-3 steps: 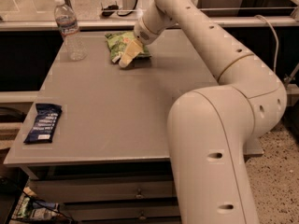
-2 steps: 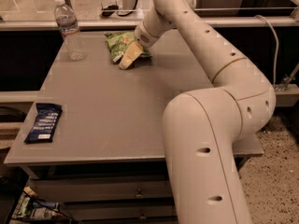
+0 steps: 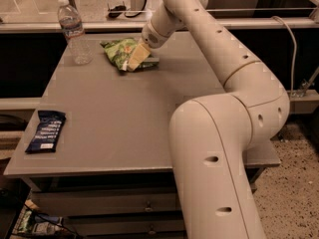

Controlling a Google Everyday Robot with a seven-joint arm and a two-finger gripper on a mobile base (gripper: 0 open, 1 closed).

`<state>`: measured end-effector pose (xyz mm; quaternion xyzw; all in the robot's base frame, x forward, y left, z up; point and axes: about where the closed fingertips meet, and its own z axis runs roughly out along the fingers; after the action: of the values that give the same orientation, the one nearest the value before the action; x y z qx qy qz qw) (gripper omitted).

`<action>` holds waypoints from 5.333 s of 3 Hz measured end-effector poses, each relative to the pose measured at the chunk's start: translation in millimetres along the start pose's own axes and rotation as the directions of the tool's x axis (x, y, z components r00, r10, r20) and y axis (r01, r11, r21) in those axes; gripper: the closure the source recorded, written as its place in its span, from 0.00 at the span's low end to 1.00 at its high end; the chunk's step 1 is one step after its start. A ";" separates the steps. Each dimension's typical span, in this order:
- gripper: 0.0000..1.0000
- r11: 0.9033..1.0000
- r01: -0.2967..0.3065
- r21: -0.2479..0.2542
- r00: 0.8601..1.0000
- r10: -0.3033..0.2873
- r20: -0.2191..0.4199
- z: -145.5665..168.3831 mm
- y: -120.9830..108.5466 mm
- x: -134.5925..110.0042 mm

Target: Move green jalapeno chip bag near rxbar blueberry

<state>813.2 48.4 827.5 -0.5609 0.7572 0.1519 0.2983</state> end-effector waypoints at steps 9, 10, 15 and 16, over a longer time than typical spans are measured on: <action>1.00 0.967 0.250 0.040 0.968 -0.248 -0.033 -175.4 151.7 -14.9; 1.00 0.948 0.312 -0.071 0.948 -0.315 -0.043 -158.8 202.6 -16.6; 0.36 0.833 0.438 -0.339 0.869 -0.489 -0.081 -114.4 300.4 -15.9; 0.05 0.832 0.440 -0.339 0.867 -0.491 -0.080 -114.2 301.7 -16.8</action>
Offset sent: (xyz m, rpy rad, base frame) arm -0.0001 0.0000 0.0032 -0.0001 -0.0001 0.0001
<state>500.6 94.6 895.0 -0.7789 0.5856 0.1445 0.1715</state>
